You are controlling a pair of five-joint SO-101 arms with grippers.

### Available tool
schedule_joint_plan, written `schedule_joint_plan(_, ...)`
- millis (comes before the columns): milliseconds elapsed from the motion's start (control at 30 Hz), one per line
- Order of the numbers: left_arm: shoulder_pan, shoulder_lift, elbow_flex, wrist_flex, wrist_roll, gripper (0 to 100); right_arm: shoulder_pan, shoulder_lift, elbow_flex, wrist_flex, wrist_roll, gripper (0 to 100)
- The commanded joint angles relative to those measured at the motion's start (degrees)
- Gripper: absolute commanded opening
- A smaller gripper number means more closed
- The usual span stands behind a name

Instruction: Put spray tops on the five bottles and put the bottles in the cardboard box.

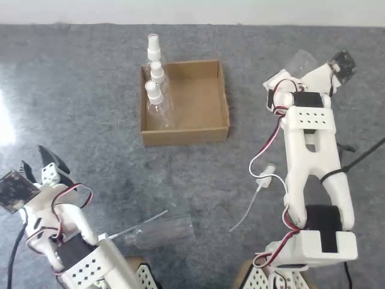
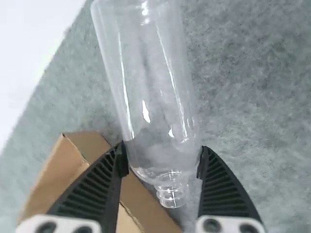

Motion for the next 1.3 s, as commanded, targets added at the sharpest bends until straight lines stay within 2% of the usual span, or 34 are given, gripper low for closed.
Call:
schedule_joint_plan(0, 0.1, -1.1, -1.4, -1.3, -0.4, 16, 0.0, -0.6, -3.6, 0.3, -6.6, 10.6)
schedule_joint_plan(167, 0.1, -1.1, -1.4, -1.3, -1.1, 16, 0.0, -0.5, -3.3, 0.2, -14.6, 10.6)
schedule_joint_plan(333, 0.2, -1.1, -0.8, -1.6, -2.7, 16, 0.0, -0.5, -3.2, 0.5, -17.8, 10.3)
schedule_joint_plan(633, 0.3, -1.1, -0.7, -1.6, -2.7, 16, -4.1, -1.0, -3.3, 9.0, -17.9, 10.6)
schedule_joint_plan(900, 0.3, -1.1, -0.7, -1.6, -2.7, 16, -4.4, -1.2, -3.4, 19.4, -17.9, 10.7)
schedule_joint_plan(1133, 0.6, -1.1, -0.7, -1.6, -2.7, 16, -6.2, -0.5, -2.8, 23.2, -17.8, 10.7)
schedule_joint_plan(1267, 2.2, -1.1, -0.6, -1.6, -4.4, 16, -6.1, -0.2, -0.4, 20.4, -17.8, 10.7)
